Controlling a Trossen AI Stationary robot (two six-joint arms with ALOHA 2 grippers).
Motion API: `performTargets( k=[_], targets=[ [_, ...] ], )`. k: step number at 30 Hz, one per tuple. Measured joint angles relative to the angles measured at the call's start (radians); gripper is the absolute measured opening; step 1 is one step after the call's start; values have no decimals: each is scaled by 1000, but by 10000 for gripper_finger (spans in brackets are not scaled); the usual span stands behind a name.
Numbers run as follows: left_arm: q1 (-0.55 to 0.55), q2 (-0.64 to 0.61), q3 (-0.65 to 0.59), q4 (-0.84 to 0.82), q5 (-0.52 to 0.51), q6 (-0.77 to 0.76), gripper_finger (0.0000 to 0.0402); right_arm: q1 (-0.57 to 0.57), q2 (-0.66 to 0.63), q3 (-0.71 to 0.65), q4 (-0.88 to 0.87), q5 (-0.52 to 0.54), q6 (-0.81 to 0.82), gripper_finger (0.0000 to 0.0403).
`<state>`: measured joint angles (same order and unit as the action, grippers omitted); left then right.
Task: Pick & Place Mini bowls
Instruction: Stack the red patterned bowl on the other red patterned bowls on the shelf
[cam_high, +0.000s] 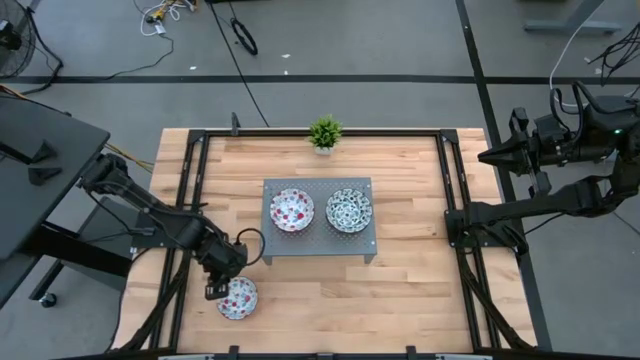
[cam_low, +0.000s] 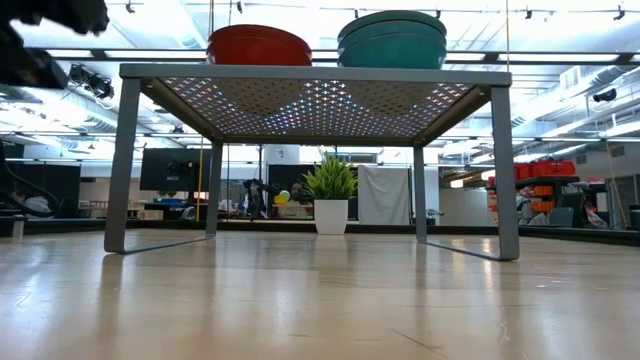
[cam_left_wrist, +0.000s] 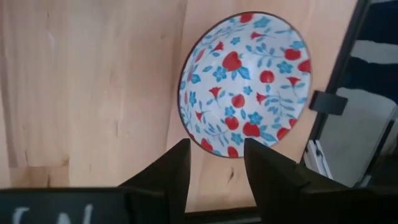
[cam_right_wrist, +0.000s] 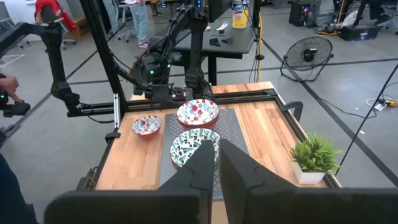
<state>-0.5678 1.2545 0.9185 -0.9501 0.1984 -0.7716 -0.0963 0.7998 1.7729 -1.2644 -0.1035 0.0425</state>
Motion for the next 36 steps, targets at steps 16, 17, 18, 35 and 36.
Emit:
performTargets(
  k=[16,17,18,35,36],
  targets=[
    [1,11,-150,188,0,-86,156,0,0,0,0,0,0,29],
    [1,14,-157,197,0,-92,156,0,0,0,0,0,0,29],
    [1,18,-163,199,0,-101,156,0,0,0,0,0,0,29],
    [2,122,-174,227,-11,-109,154,0,0,0,0,0,0,29],
    [2,125,-174,231,-11,-109,152,0,0,0,0,0,0,29]
  ],
)
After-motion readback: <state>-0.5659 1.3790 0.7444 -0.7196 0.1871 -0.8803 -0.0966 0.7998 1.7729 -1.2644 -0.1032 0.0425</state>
